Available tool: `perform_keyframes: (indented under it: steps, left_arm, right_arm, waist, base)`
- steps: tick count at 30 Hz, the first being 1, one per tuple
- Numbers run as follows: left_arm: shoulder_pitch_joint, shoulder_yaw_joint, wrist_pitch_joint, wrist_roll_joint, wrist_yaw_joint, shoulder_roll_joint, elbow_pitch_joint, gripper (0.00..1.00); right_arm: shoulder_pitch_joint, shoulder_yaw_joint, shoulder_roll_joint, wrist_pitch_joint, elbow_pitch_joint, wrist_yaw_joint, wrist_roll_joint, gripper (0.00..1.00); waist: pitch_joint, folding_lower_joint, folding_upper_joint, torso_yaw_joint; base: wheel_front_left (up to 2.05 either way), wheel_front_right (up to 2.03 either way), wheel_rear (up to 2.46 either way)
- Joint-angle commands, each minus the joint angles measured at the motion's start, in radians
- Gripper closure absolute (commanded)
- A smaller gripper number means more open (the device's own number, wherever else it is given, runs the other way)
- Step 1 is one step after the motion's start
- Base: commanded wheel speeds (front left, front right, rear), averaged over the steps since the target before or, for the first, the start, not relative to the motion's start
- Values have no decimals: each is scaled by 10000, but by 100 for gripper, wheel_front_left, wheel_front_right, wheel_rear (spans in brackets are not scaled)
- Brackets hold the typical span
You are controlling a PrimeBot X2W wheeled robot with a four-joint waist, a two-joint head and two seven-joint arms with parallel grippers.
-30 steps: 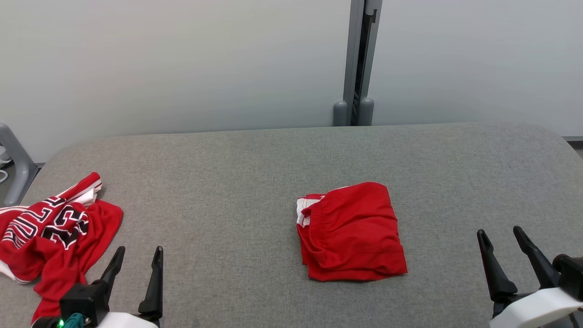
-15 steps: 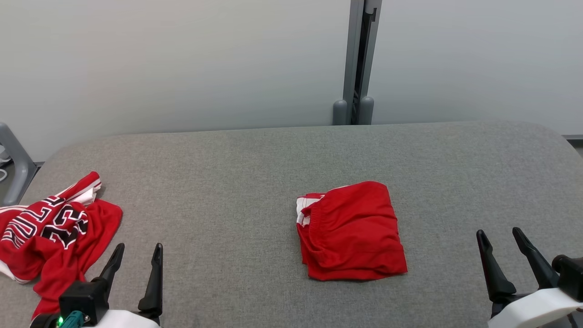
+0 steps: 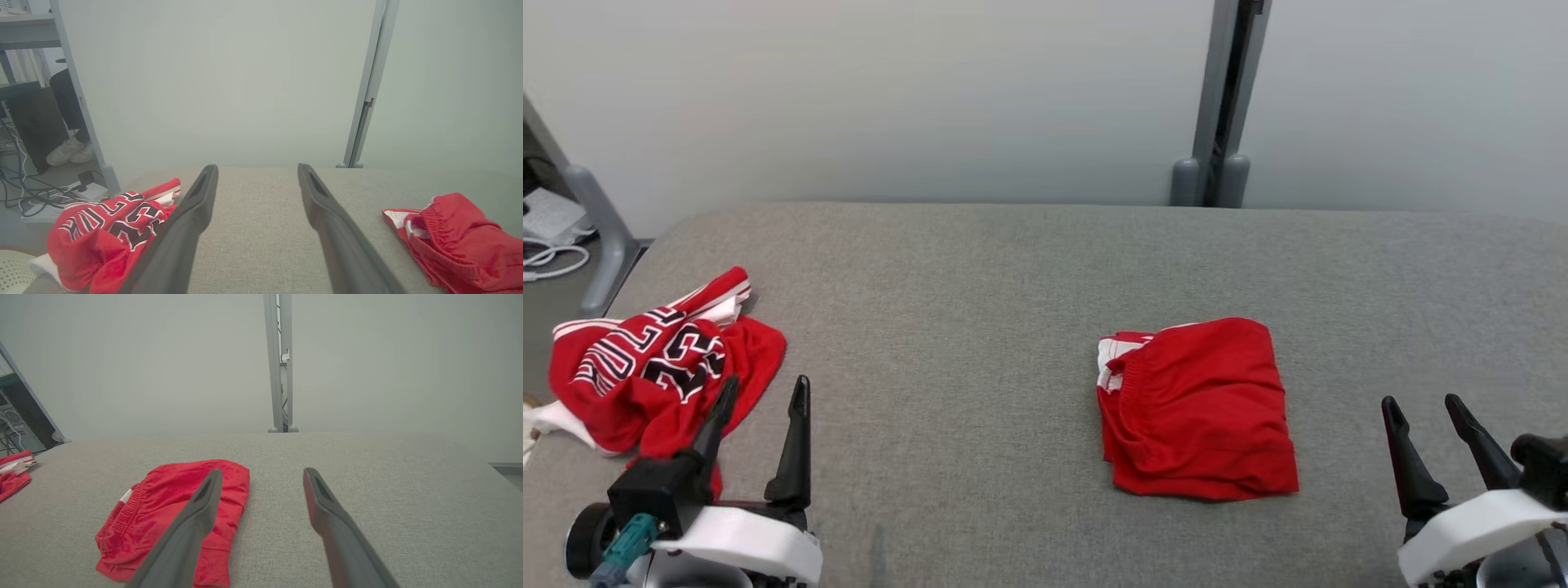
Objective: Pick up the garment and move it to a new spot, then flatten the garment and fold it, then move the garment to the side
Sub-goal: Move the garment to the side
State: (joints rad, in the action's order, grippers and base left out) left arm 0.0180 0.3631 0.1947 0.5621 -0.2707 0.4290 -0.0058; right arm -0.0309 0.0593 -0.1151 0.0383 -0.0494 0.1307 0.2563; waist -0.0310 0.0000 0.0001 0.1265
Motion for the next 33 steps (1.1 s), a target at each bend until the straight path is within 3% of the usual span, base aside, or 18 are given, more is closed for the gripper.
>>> perform_keyframes:
  steps: [1, 13, 24, 25, 26, 28, 33]
  left_arm:
    - [271, -64, 93, 16, 73, -13, 53, 0]
    - [1535, -510, 634, 32, 791, -484, 531, 0]
    - [1642, -1719, 691, -763, 1827, -1157, 542, 0]
    - [1617, -1813, 692, -850, 1895, -1219, 560, 0]
    - [1595, -1895, 692, -923, 1968, -1279, 576, 0]
    - [1578, -2016, 693, -1094, 2107, -1422, 611, 0]
    - [1525, -2254, 694, -1435, 2380, -1707, 633, 0]
  right_arm:
    - [262, -34, -76, -61, -207, 0, 106, 0]
    - [2030, -434, -140, -562, -3378, 0, 197, 0]
    - [2885, -440, -36, -750, -6129, -1, 442, 0]
    - [2941, -518, -28, -720, -6257, -1, 474, 51]
    - [3007, -585, -28, -737, -6351, 0, 522, 63]
    - [3163, -716, -80, -859, -6486, -1, 569, 100]
    - [3634, -1193, -377, -1183, -6475, -11, 520, 100]
  waist:
    - [274, 0, -1, 373]
    - [1539, 0, -1, 1731]
    - [1942, 0, -1, 2038]
    - [1957, 0, -1, 2025]
    - [1984, 0, -1, 2000]
    - [2033, 0, -1, 1950]
    - [2201, 0, -1, 1659]
  base:
    - [0, 0, 0]
    - [0, 0, 0]
    - [0, 0, 0]
    - [0, 0, 0]
    - [0, 0, 0]
    - [0, 0, 0]
    - [0, 0, 0]
